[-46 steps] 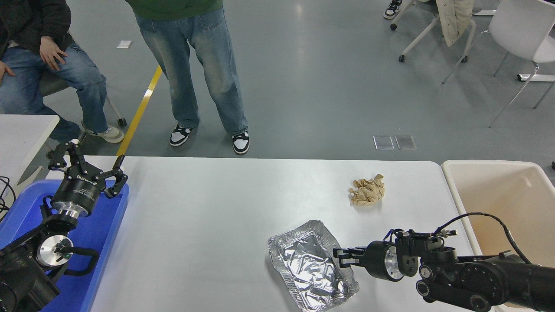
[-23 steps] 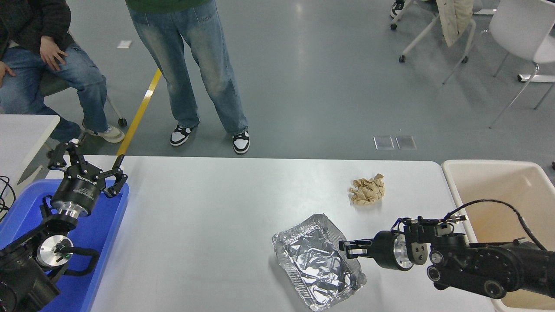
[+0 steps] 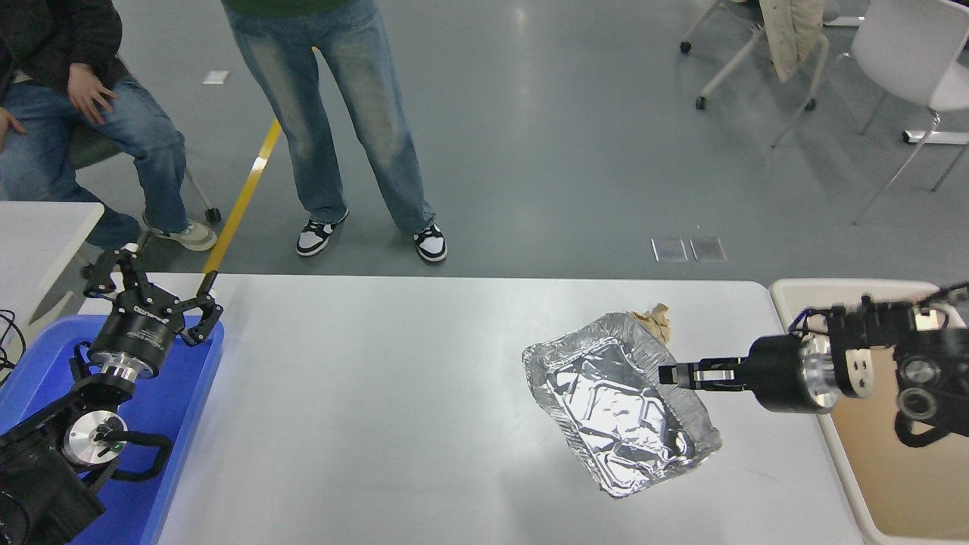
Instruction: Clean the table surface
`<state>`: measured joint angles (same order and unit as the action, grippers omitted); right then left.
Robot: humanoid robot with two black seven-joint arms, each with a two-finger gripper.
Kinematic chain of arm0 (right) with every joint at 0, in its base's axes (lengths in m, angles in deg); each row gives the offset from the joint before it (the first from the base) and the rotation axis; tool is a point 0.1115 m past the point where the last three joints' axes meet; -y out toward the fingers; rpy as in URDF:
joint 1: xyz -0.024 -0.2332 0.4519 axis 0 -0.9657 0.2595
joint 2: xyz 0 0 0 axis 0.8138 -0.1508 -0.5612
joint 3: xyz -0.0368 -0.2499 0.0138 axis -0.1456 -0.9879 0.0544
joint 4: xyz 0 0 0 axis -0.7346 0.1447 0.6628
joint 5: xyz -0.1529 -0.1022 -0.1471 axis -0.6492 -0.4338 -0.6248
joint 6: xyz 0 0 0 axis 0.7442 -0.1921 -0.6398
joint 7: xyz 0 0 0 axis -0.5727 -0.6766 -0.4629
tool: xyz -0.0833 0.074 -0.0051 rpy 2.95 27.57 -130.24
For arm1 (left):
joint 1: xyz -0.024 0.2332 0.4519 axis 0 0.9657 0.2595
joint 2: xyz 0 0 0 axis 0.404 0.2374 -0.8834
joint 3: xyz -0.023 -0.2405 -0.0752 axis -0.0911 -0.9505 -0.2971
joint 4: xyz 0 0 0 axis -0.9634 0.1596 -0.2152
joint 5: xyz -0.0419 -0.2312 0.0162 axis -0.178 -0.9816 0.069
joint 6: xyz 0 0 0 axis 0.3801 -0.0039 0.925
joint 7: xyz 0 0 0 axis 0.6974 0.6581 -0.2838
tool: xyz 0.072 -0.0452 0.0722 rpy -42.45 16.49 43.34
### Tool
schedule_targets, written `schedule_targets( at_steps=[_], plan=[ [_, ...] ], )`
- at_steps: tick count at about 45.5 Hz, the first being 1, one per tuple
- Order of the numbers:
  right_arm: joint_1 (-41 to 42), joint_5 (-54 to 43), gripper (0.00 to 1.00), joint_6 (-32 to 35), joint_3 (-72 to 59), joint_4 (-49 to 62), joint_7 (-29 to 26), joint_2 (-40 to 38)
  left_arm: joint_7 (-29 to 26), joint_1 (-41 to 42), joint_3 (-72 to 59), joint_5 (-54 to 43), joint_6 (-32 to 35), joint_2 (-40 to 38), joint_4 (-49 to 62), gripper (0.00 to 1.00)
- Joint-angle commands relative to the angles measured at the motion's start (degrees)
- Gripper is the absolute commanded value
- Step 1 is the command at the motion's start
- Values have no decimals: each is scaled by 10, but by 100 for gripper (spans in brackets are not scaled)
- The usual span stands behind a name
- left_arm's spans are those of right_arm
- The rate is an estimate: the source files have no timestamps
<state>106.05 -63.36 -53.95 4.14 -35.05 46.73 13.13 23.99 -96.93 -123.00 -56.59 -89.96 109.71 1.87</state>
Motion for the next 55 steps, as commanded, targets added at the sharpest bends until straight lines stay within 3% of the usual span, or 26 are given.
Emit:
schedule_targets(
  at_steps=[1,7,16,29,39,50,55],
  plan=[
    [72,55,0,110,80,-22,-2,-88,0,0,0,0,0,0,0,100],
    [78,48,0,115,75,36,-7,-101,0,0,0,0,0,0,0,100],
    [45,54,0,97,33,222,-3,-110,0,0,0,0,0,0,0,100],
    [-106,141,0,-21,33,423,0,-56,0,0,0,0,0,0,0,100],
    [-231,241,0,-88,42,612,0,67,0,0,0,0,0,0,0,100],
    [-318,290,0,-97,36,979,6,290,0,0,0,0,0,0,0,100],
    [-350,315,0,-128,40,1021,2,357,0,0,0,0,0,0,-1,100]
  ],
)
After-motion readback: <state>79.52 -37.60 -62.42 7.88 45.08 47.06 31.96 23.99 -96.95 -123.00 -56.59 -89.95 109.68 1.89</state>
